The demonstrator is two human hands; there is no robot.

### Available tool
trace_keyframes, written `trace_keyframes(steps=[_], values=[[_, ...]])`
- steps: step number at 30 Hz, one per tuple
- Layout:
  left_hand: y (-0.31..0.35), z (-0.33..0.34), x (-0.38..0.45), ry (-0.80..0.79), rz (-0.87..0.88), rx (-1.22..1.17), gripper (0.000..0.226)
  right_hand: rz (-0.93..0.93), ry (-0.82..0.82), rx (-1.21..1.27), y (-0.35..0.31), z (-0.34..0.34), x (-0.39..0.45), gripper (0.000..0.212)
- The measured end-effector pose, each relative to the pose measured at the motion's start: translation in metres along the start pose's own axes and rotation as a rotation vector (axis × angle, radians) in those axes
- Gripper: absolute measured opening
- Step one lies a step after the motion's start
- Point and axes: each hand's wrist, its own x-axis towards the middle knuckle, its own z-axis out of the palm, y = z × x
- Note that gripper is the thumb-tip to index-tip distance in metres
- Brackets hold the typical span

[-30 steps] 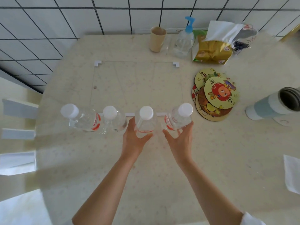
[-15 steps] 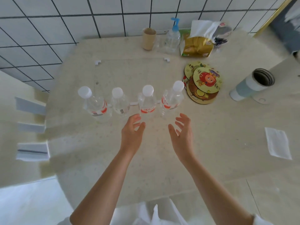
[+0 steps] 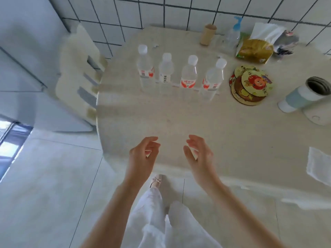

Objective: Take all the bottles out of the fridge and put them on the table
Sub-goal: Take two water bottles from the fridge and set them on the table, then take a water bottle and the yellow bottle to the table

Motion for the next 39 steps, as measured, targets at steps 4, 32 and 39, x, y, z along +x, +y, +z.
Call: trace_keyframes(steps=[4,32,39], values=[[-0.007,-0.025,-0.089,0.146,-0.055,0.071,0.023,-0.107,-0.208,-0.042,-0.018,0.001,-0.056,0.033],[-0.194,-0.341,-0.460,0.920,-0.510,0.122,0.026,-0.511,-1.094,-0.237,-0.199,0.309,-0.359,0.034],[-0.240,-0.417,-0.473,0.955,-0.592,0.060,0.025,-0.499,-1.147,-0.274,-0.236,0.377,-0.391,0.030]])
